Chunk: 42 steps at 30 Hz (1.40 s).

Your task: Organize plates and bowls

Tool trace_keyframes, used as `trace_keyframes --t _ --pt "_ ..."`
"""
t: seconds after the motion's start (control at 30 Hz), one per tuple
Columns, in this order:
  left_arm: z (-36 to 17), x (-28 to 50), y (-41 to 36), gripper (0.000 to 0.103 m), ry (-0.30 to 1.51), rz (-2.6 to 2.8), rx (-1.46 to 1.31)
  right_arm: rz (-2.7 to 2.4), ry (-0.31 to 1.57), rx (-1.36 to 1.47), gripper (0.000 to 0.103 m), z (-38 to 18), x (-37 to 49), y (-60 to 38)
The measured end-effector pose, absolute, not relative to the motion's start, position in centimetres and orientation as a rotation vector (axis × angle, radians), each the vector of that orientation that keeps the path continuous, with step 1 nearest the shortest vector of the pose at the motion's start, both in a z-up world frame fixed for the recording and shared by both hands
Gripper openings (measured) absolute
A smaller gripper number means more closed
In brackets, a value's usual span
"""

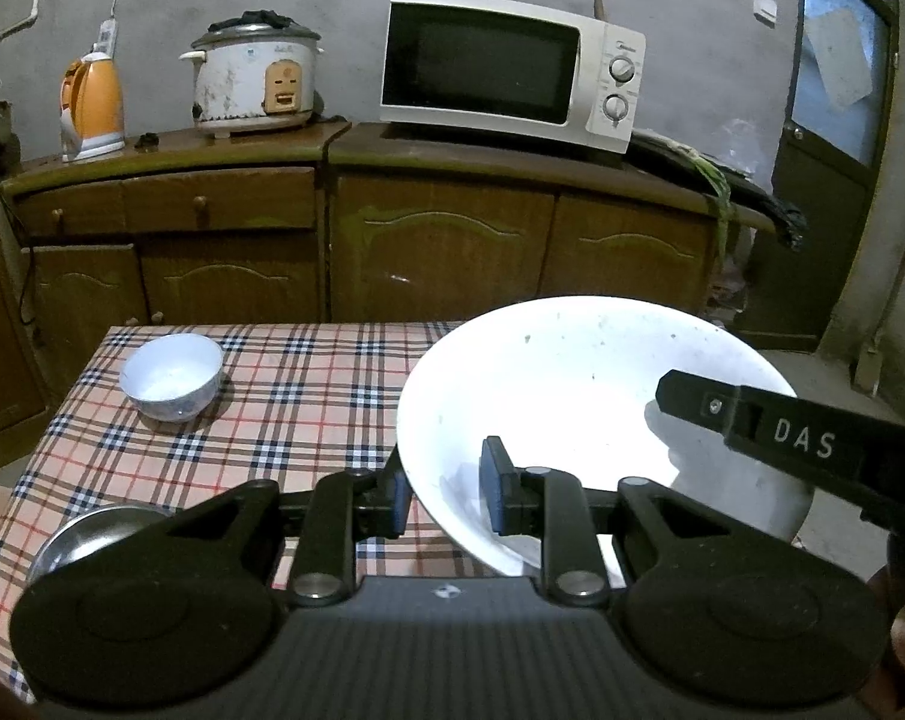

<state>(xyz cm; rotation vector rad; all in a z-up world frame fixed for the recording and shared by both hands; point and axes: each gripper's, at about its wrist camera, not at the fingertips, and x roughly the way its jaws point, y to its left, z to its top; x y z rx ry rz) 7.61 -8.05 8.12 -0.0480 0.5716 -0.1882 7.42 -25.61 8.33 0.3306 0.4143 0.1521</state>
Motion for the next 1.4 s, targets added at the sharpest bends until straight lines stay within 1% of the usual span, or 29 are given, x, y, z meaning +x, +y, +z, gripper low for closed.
trace_keyframes --t 1.4 --pt "7.0 6.2 -9.2 0.025 0.595 -0.231 -0.060 0.122 0.417 0.343 0.021 7.2 5.5 -27.3"
